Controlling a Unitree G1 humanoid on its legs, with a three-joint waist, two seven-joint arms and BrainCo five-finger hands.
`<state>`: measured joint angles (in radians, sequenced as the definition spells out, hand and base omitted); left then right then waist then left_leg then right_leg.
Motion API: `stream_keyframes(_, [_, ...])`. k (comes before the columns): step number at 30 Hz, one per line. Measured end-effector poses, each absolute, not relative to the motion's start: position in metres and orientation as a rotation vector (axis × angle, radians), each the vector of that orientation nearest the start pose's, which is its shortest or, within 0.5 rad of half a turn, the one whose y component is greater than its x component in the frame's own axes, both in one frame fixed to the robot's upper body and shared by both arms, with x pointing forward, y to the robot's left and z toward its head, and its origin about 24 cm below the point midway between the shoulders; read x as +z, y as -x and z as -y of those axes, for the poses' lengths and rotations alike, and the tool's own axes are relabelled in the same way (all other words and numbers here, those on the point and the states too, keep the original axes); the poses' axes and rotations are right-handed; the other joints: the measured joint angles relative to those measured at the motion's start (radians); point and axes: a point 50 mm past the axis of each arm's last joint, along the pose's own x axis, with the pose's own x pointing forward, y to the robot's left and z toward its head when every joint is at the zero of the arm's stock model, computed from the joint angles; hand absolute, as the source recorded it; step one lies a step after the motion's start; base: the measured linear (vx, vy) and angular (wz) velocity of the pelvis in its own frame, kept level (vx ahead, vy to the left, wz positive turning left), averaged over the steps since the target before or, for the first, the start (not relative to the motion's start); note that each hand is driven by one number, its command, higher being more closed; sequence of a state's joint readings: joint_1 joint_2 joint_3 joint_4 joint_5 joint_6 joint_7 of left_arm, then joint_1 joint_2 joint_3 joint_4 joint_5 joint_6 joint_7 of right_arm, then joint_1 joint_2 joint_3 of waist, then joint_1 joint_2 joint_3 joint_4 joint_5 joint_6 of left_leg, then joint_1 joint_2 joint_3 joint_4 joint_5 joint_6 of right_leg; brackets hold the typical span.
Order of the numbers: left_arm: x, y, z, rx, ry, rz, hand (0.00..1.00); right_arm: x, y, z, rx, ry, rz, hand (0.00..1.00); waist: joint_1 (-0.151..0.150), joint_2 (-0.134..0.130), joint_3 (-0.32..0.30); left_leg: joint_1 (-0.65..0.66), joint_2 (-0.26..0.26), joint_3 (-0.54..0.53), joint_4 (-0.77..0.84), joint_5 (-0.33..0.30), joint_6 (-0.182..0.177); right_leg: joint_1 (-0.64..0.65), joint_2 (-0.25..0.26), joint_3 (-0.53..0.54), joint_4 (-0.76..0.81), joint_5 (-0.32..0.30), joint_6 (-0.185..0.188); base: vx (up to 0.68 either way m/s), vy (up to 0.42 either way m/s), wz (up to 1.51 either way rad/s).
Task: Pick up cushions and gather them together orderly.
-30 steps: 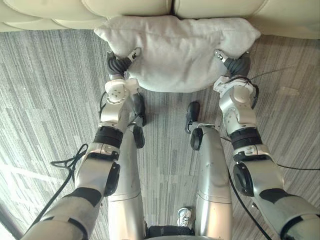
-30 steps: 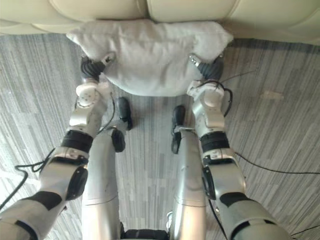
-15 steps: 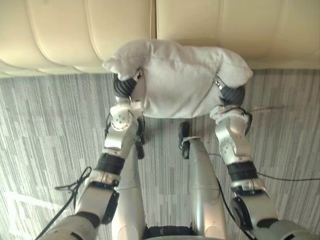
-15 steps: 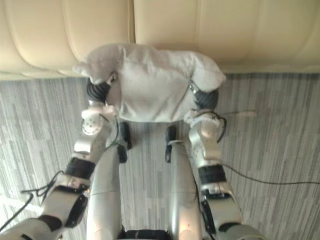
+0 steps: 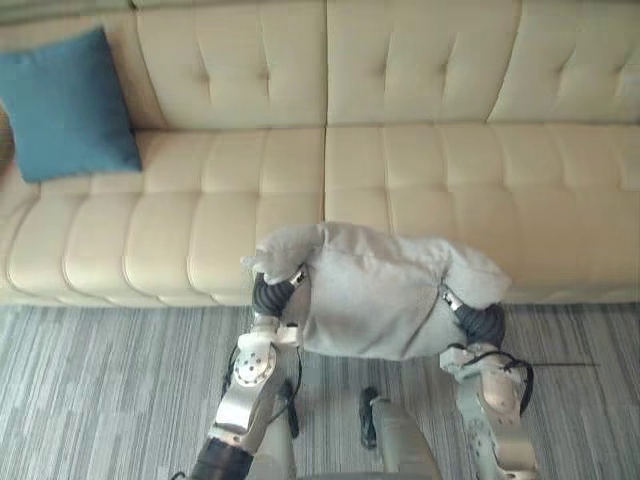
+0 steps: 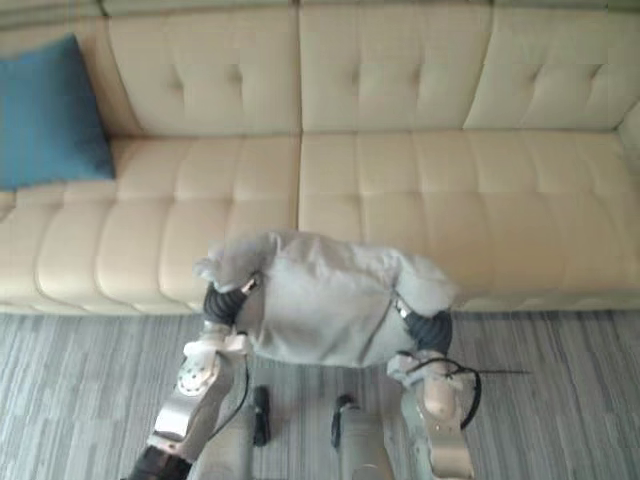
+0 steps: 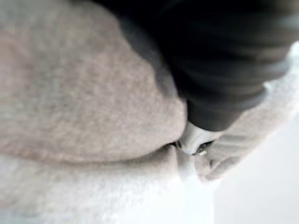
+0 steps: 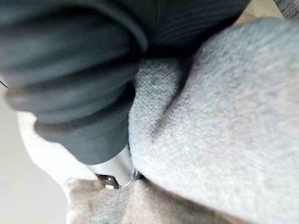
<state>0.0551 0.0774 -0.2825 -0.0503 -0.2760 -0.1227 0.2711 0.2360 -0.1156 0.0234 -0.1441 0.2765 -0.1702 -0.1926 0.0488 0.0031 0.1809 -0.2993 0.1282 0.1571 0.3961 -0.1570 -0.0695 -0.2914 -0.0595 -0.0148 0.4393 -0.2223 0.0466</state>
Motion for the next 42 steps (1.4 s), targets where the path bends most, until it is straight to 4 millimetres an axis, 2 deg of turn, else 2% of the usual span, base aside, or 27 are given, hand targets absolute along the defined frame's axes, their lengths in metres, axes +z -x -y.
stream_keyframes(1, [0.043, -0.234, -0.113, 0.014, 0.234, 0.032, 1.00, 0.038, -0.203, 0.188, -0.235, -0.166, 0.064, 1.00, 0.002, -0.001, -0.009, 0.006, -0.002, 0.001, 0.003, -0.010, 0.002, 0.009, -0.002, 0.002, -0.007, 0.001, 0.003, 0.07, 0.096, -0.06])
stream_keyframes(3, [0.038, -0.229, -0.115, 0.011, 0.231, 0.010, 1.00, 0.035, -0.201, 0.188, -0.226, -0.161, 0.052, 1.00, 0.003, -0.007, -0.022, 0.020, -0.012, -0.006, 0.013, -0.046, 0.012, 0.025, -0.018, 0.003, 0.019, -0.007, 0.037, 0.08, 0.087, 0.02])
stream_keyframes(5, [0.031, -0.222, -0.117, 0.022, 0.226, -0.023, 1.00, 0.031, -0.199, 0.187, -0.221, -0.158, 0.029, 1.00, 0.003, -0.007, -0.022, 0.066, -0.019, 0.000, 0.031, -0.075, 0.018, -0.021, -0.039, -0.012, 0.200, 0.023, 0.095, 0.08, 0.086, 0.00])
stream_keyframes(7, [0.026, -0.219, -0.119, 0.033, 0.223, -0.041, 1.00, 0.025, -0.198, 0.185, -0.216, -0.135, 0.006, 1.00, 0.001, -0.013, -0.019, 0.120, -0.021, -0.002, 0.026, -0.094, 0.029, -0.049, -0.052, -0.010, 0.326, 0.074, 0.105, 0.09, 0.061, 0.01])
stream_keyframes(9, [0.023, -0.216, -0.123, 0.041, 0.213, -0.055, 1.00, 0.015, -0.197, 0.180, -0.223, -0.153, -0.034, 1.00, 0.003, -0.021, -0.030, 0.169, -0.019, 0.001, -0.015, -0.099, 0.041, -0.077, -0.063, -0.032, 0.345, 0.040, 0.083, 0.10, -0.016, 0.02])
stream_keyframes(11, [0.024, -0.217, -0.124, 0.043, 0.211, -0.049, 1.00, 0.009, -0.198, 0.178, -0.223, -0.157, -0.059, 1.00, 0.007, -0.036, -0.053, 0.179, -0.015, 0.000, -0.065, -0.092, 0.051, -0.096, -0.062, -0.070, 0.191, 0.028, 0.064, 0.17, -0.103, 0.05])
stream_keyframes(13, [0.024, -0.217, -0.124, 0.043, 0.206, -0.050, 1.00, 0.007, -0.198, 0.178, -0.224, -0.155, -0.073, 1.00, 0.005, -0.064, -0.076, 0.181, -0.026, -0.006, -0.093, -0.090, 0.030, -0.074, -0.053, -0.070, -0.077, 0.105, 0.015, 0.26, -0.194, 0.14])
stream_keyframes(14, [0.021, -0.216, -0.122, 0.043, 0.206, -0.065, 1.00, 0.006, -0.198, 0.181, -0.226, -0.147, -0.079, 1.00, 0.000, -0.054, -0.074, 0.192, -0.024, -0.018, -0.092, -0.095, 0.005, -0.064, -0.043, -0.059, -0.082, 0.160, -0.021, 0.37, -0.225, 0.03])
stream_keyframes(15, [0.015, -0.215, -0.118, 0.042, 0.217, -0.097, 1.00, 0.005, -0.196, 0.185, -0.232, -0.131, -0.087, 1.00, 0.001, -0.015, -0.077, 0.214, -0.010, -0.038, -0.103, -0.102, -0.011, -0.049, -0.021, -0.070, -0.076, 0.140, -0.029, 0.39, -0.189, -0.06])
stream_keyframes(16, [0.012, -0.215, -0.115, 0.042, 0.225, -0.114, 1.00, 0.005, -0.195, 0.189, -0.239, -0.120, -0.092, 1.00, 0.004, 0.007, -0.086, 0.238, 0.001, -0.039, -0.119, -0.085, -0.034, -0.046, -0.014, -0.083, -0.051, 0.110, -0.039, 0.33, -0.122, -0.01])
stream_keyframes(17, [0.012, -0.215, -0.112, 0.035, 0.231, -0.122, 1.00, 0.004, -0.194, 0.192, -0.249, -0.117, -0.095, 1.00, 0.000, 0.012, -0.089, 0.245, 0.006, -0.045, -0.109, -0.069, -0.055, -0.037, -0.011, -0.089, -0.030, 0.093, -0.054, 0.35, -0.173, 0.14])
stream_keyframes(19, [0.010, -0.212, -0.102, -0.001, 0.239, -0.134, 1.00, 0.002, -0.186, 0.200, -0.276, -0.102, -0.113, 1.00, -0.014, 0.019, -0.094, 0.200, 0.031, -0.109, 0.093, -0.063, -0.062, 0.052, -0.004, -0.138, -0.031, 0.039, -0.069, 0.34, -0.194, 0.50])
stream_keyframes(20, [0.011, -0.212, -0.100, -0.015, 0.245, -0.135, 1.00, 0.003, -0.182, 0.203, -0.280, -0.090, -0.111, 1.00, -0.018, 0.022, -0.095, 0.147, 0.044, -0.134, 0.226, -0.041, -0.086, 0.086, 0.001, -0.160, -0.037, 0.026, -0.079, 0.30, -0.155, 0.52])
stream_keyframes(21, [0.010, -0.211, -0.098, -0.025, 0.250, -0.136, 1.00, 0.007, -0.178, 0.205, -0.280, -0.079, -0.099, 1.00, -0.012, 0.023, -0.096, 0.078, 0.066, -0.140, 0.385, 0.035, -0.109, 0.127, 0.012, -0.170, -0.048, 0.012, -0.095, 0.29, -0.098, 0.15])
stream_keyframes(22, [0.010, -0.211, -0.099, -0.029, 0.250, -0.138, 1.00, 0.012, -0.178, 0.205, -0.276, -0.076, -0.081, 1.00, 0.007, 0.024, -0.097, 0.032, 0.083, -0.129, 0.489, 0.088, -0.095, 0.159, 0.018, -0.165, -0.067, 0.007, -0.104, 0.29, -0.066, -0.10])
stream_keyframes(23, [0.009, -0.210, -0.099, -0.029, 0.249, -0.140, 1.00, 0.015, -0.179, 0.205, -0.274, -0.077, -0.067, 1.00, 0.011, 0.020, -0.098, 0.004, 0.094, -0.116, 0.530, 0.086, -0.091, 0.176, 0.018, -0.163, -0.083, 0.006, -0.106, 0.28, -0.005, -0.15])
stream_keyframes(24, [0.008, -0.210, -0.099, -0.029, 0.248, -0.143, 1.00, 0.018, -0.180, 0.205, -0.272, -0.079, -0.050, 1.00, 0.011, 0.026, -0.102, -0.022, 0.103, -0.075, 0.535, 0.059, -0.062, 0.199, 0.014, -0.162, -0.106, 0.007, -0.106, 0.25, 0.036, -0.04])
stream_keyframes(25, [0.007, -0.210, -0.098, -0.029, 0.248, -0.149, 1.00, 0.019, -0.181, 0.205, -0.272, -0.079, -0.045, 1.00, 0.010, 0.028, -0.103, -0.026, 0.111, -0.026, 0.481, 0.031, -0.023, 0.220, 0.005, -0.161, -0.121, 0.008, -0.104, 0.25, 0.056, 0.01])
stream_keyframes(26, [0.006, -0.210, -0.098, -0.028, 0.249, -0.153, 1.00, 0.019, -0.181, 0.205, -0.274, -0.077, -0.045, 1.00, 0.010, 0.028, -0.104, -0.019, 0.115, 0.009, 0.416, 0.020, -0.008, 0.232, -0.001, -0.161, -0.132, 0.008, -0.104, 0.23, 0.096, 0.01])
stream_keyframes(28, [0.006, -0.210, -0.098, -0.029, 0.249, -0.153, 1.00, 0.019, -0.181, 0.206, -0.275, -0.075, -0.047, 1.00, 0.010, 0.030, -0.105, 0.024, 0.110, 0.060, 0.178, 0.029, 0.007, 0.252, -0.013, -0.164, -0.137, 0.009, -0.103, 0.23, 0.153, 0.01])
stream_keyframes(29, [0.006, -0.211, -0.096, -0.033, 0.252, -0.153, 1.00, 0.019, -0.180, 0.207, -0.276, -0.066, -0.048, 1.00, 0.010, 0.043, -0.113, 0.063, 0.094, 0.062, 0.002, 0.128, 0.015, 0.252, -0.009, -0.160, -0.127, 0.008, -0.090, 0.20, 0.171, -0.02])
stream_keyframes(30, [0.006, -0.211, -0.097, -0.035, 0.245, -0.153, 1.00, 0.019, -0.180, 0.207, -0.277, -0.063, -0.053, 1.00, 0.009, 0.043, -0.122, 0.082, 0.082, 0.060, -0.046, 0.128, -0.003, 0.253, -0.013, -0.143, -0.125, 0.000, -0.074, 0.19, 0.176, 0.09])
stream_keyframes(32, [0.010, -0.215, -0.098, -0.043, 0.231, -0.135, 1.00, 0.019, -0.182, 0.204, -0.294, -0.091, -0.049, 1.00, 0.002, 0.009, -0.122, 0.132, 0.036, 0.073, -0.168, 0.127, -0.004, 0.236, -0.045, -0.098, -0.127, 0.005, -0.043, 0.15, 0.197, 0.10])
stream_keyframes(34, [0.011, -0.217, -0.102, -0.044, 0.206, -0.127, 1.00, 0.023, -0.189, 0.199, -0.293, -0.099, -0.025, 1.00, 0.011, -0.008, -0.125, 0.155, 0.011, 0.109, -0.221, 0.127, -0.004, 0.219, -0.062, -0.049, -0.133, 0.013, -0.019, 0.07, 0.205, -0.26])
stream_keyframes(38, [0.017, -0.223, -0.105, -0.026, 0.192, -0.097, 1.00, 0.037, -0.208, 0.191, -0.295, -0.074, 0.047, 1.00, 0.015, -0.015, -0.126, 0.182, -0.017, 0.167, -0.256, 0.122, 0.006, 0.211, -0.079, 0.024, -0.172, 0.032, 0.015, 0.00, 0.134, -0.44])
stream_keyframes(41, [0.042, -0.247, -0.103, -0.008, 0.184, 0.007, 1.00, 0.060, -0.236, 0.186, -0.312, -0.050, 0.149, 1.00, 0.013, -0.023, -0.125, 0.132, -0.022, 0.194, -0.266, 0.131, 0.019, 0.158, -0.081, 0.054, -0.211, 0.051, 0.042, -0.08, 0.049, -0.30])
stream_keyframes(42, [0.056, -0.259, -0.101, 0.000, 0.182, 0.061, 1.00, 0.069, -0.248, 0.184, -0.322, -0.057, 0.190, 1.00, 0.006, -0.022, -0.124, 0.110, -0.022, 0.197, -0.286, 0.154, 0.023, 0.128, -0.077, 0.056, -0.217, 0.067, 0.042, -0.11, 0.014, -0.12])
